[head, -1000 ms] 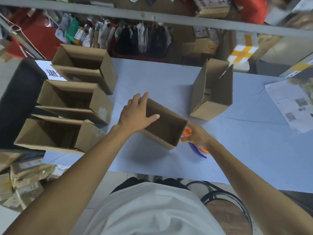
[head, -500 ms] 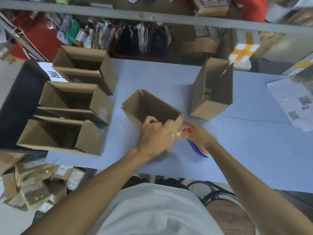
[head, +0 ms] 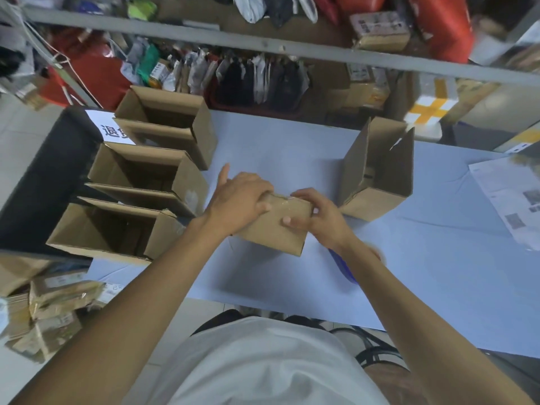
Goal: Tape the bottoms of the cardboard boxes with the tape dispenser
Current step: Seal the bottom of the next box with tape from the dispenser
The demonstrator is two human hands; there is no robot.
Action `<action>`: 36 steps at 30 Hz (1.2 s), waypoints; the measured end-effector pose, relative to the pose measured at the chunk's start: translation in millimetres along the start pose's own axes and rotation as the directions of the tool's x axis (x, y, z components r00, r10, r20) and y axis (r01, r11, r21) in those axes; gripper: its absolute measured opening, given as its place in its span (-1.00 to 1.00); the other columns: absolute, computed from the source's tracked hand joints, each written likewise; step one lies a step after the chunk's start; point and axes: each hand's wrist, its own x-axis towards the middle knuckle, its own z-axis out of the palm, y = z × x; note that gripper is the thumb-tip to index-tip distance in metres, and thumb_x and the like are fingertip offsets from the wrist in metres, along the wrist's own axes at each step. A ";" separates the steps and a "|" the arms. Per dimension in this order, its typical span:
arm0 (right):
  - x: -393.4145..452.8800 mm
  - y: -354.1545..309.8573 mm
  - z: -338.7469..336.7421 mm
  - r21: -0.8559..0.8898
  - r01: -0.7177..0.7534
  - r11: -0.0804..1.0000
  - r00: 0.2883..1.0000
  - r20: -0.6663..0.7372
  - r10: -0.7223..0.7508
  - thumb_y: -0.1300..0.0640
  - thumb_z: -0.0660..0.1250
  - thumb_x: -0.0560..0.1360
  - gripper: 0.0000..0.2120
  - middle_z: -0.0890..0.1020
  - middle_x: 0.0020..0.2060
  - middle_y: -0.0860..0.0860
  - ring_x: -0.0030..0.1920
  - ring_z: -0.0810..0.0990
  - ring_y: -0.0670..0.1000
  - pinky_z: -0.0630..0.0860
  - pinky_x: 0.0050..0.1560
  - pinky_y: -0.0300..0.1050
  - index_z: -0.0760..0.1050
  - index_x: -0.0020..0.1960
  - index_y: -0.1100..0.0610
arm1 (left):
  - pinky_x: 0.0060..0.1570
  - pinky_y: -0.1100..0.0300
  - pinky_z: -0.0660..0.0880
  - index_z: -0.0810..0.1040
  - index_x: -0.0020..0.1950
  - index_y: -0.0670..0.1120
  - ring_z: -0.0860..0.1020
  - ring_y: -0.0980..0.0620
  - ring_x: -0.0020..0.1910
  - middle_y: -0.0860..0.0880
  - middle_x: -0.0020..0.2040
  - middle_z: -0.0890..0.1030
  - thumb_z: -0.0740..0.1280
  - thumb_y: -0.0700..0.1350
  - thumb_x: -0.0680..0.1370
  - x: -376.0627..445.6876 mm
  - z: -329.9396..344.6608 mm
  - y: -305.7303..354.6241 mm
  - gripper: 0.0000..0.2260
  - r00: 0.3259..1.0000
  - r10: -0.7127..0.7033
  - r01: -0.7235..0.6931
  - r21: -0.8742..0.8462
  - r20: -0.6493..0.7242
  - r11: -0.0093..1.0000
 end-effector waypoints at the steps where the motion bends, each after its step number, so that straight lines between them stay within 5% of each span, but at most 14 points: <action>1: 1.5 -2.5 3.5 -0.022 -0.003 1.000 0.999 0.042 0.004 0.18 0.59 0.35 -0.52 0.58 0.10 0.00 0.07 0.55 -0.05 0.49 0.08 -0.19 0.55 0.23 0.04 | 0.32 0.08 0.18 0.58 0.17 0.06 0.46 -0.04 0.24 0.02 0.17 0.53 0.33 -0.01 0.52 -0.2 0.0 0.0 -0.76 0.999 0.004 -0.001 -0.079 0.035 0.997; 6: 8.0 -10.2 11.7 -0.178 -0.001 0.984 0.998 0.054 0.011 -0.03 0.44 0.51 -0.71 0.59 0.13 -0.09 0.15 0.57 -0.11 0.48 0.09 -0.24 0.61 0.21 -0.02 | 0.08 -0.01 0.46 0.67 0.06 0.08 0.54 0.04 0.04 0.09 0.00 0.60 0.38 -0.01 0.50 -3.7 -0.5 -12.6 -0.84 0.996 -0.068 0.083 -0.332 0.055 0.940; 11: 7.0 -10.9 22.6 -0.109 -0.030 0.994 0.999 0.016 0.032 0.05 0.44 0.52 -0.86 0.68 0.05 -0.14 0.07 0.63 -0.14 0.55 0.09 -0.17 0.66 0.07 -0.04 | -0.06 0.03 0.47 0.68 -0.10 0.09 0.55 0.04 -0.04 0.10 -0.10 0.60 0.30 0.06 0.51 -4.4 2.7 -10.8 -0.84 0.995 -0.095 0.100 -0.318 0.031 0.943; 20: 15.6 -26.0 21.4 -0.361 0.033 0.932 0.998 0.055 -0.014 0.09 0.39 0.53 -0.84 0.68 -0.11 -0.27 -0.01 0.61 -0.26 0.47 -0.02 -0.35 0.69 0.06 -0.02 | -0.06 -0.02 0.48 0.63 -0.16 -0.06 0.53 0.04 -0.11 0.04 -0.16 0.57 0.38 -0.12 0.49 -7.4 7.4 -25.3 -0.94 0.999 -0.041 0.025 -0.371 -0.035 0.928; 24: 15.7 -26.6 27.6 -0.508 0.083 0.858 0.996 0.073 -0.053 -0.02 0.36 0.54 -0.85 0.66 -0.12 -0.32 -0.08 0.58 -0.33 0.41 -0.13 -0.46 0.68 0.05 -0.08 | -0.09 0.12 0.46 0.65 -0.11 -0.06 0.52 0.06 -0.14 0.04 -0.17 0.56 0.39 -0.12 0.50 -9.2 4.2 -29.8 -0.95 0.999 0.023 -0.033 -0.391 -0.029 0.920; 29: 14.0 -17.1 36.6 -0.303 0.077 0.950 0.997 0.000 -0.081 0.09 0.41 0.53 -0.91 0.69 -0.14 -0.23 -0.04 0.63 -0.21 0.47 -0.02 -0.26 0.71 -0.03 -0.02 | -0.17 0.29 0.37 0.63 -0.15 -0.12 0.50 0.06 -0.18 0.02 -0.19 0.56 0.40 -0.19 0.50 -8.3 3.6 -34.3 -0.96 0.997 0.067 -0.072 -0.405 -0.025 0.911; 32: 10.2 -16.4 36.0 -0.159 0.108 0.981 0.992 -0.049 -0.117 0.15 0.43 0.52 -0.78 0.71 -0.13 -0.20 -0.04 0.65 -0.17 0.49 -0.05 -0.33 0.69 -0.14 -0.17 | -0.17 0.41 0.33 0.64 -0.10 -0.07 0.48 0.13 -0.18 0.07 -0.18 0.54 0.40 -0.15 0.51 -4.2 0.3 -35.4 -0.96 0.995 0.096 -0.097 -0.386 -0.022 0.917; 36: 8.0 -16.5 33.5 -0.123 0.068 0.990 0.993 -0.085 -0.079 0.14 0.45 0.50 -0.87 0.72 -0.12 -0.14 -0.04 0.67 -0.15 0.51 -0.04 -0.27 0.71 -0.11 -0.09 | -0.23 0.46 0.27 0.68 -0.11 -0.02 0.44 0.19 -0.22 0.14 -0.24 0.45 0.40 -0.16 0.49 -1.1 0.4 -40.1 -0.93 0.999 0.041 -0.050 -0.359 -0.033 0.932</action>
